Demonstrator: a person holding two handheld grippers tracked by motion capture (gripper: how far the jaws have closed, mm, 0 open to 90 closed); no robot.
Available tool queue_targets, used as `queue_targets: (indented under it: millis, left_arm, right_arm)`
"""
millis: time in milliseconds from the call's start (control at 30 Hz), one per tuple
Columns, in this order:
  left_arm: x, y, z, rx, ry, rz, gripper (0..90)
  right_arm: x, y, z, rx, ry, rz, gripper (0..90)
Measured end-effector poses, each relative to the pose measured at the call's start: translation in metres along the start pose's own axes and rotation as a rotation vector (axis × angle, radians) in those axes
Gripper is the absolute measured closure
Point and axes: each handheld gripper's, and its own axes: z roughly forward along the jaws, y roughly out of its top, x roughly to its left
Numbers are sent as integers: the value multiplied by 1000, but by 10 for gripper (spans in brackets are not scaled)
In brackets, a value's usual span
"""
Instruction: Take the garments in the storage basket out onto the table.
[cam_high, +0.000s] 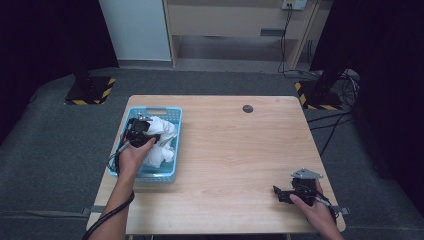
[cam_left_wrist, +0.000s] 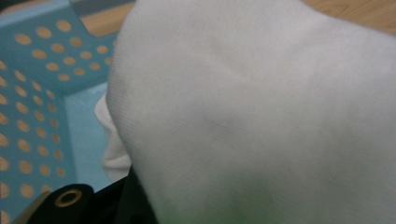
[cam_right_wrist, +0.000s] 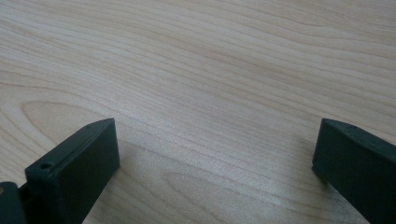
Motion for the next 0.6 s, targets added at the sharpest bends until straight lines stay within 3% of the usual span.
queue_targets:
  millis: [267, 600]
  left_arm:
    - [2, 4, -16, -82, 22, -4, 608]
    - [4, 2, -21, -115, 31, -25, 619]
  right_arm:
    - [0, 0, 0, 0, 0, 0, 4]
    - [0, 0, 0, 0, 0, 0, 4]
